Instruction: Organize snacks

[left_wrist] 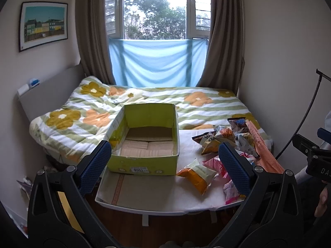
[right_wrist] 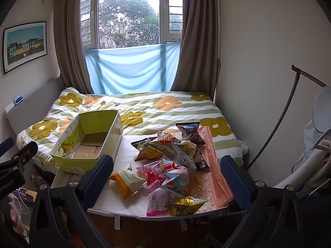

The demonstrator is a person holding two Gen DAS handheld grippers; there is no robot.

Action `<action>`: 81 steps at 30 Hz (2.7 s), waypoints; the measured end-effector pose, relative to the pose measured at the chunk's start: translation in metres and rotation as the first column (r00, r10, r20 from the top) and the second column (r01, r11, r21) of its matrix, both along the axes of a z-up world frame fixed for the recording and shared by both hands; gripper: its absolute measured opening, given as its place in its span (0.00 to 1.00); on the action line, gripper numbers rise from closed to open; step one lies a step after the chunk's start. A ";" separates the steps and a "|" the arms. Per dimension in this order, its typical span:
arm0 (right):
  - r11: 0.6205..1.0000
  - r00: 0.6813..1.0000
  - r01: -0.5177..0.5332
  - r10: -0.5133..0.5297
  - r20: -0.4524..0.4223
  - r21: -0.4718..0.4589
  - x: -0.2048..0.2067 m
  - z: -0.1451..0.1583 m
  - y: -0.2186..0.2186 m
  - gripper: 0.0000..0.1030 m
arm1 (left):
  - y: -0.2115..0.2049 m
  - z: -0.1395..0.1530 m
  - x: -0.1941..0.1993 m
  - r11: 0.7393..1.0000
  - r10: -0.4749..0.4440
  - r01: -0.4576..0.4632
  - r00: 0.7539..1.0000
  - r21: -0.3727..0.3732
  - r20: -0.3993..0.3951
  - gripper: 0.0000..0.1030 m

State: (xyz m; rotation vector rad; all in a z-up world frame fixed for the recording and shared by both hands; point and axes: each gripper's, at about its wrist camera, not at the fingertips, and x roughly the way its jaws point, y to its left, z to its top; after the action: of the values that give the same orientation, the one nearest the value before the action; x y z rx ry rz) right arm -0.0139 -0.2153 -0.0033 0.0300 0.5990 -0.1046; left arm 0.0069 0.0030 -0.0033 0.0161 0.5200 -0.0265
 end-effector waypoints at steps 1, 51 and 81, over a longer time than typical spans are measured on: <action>1.000 1.000 0.001 -0.001 0.002 -0.004 0.000 0.000 0.000 1.00 | 0.000 0.000 0.000 1.000 0.001 -0.001 1.000 0.002 0.001 0.99; 1.000 1.000 -0.018 0.017 0.025 0.015 -0.009 0.006 0.007 1.00 | 0.005 0.005 -0.005 1.000 -0.004 0.004 1.000 -0.012 -0.001 0.99; 0.997 0.998 0.057 -0.056 -0.024 0.043 0.006 -0.006 -0.006 1.00 | 0.012 -0.019 0.051 0.994 -0.103 0.098 0.984 -0.046 -0.148 0.99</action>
State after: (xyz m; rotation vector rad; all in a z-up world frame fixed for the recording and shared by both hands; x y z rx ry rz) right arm -0.0075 -0.2217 -0.0093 0.0880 0.6233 -0.1468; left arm 0.0581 0.0146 -0.0227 0.0028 0.6692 -0.1374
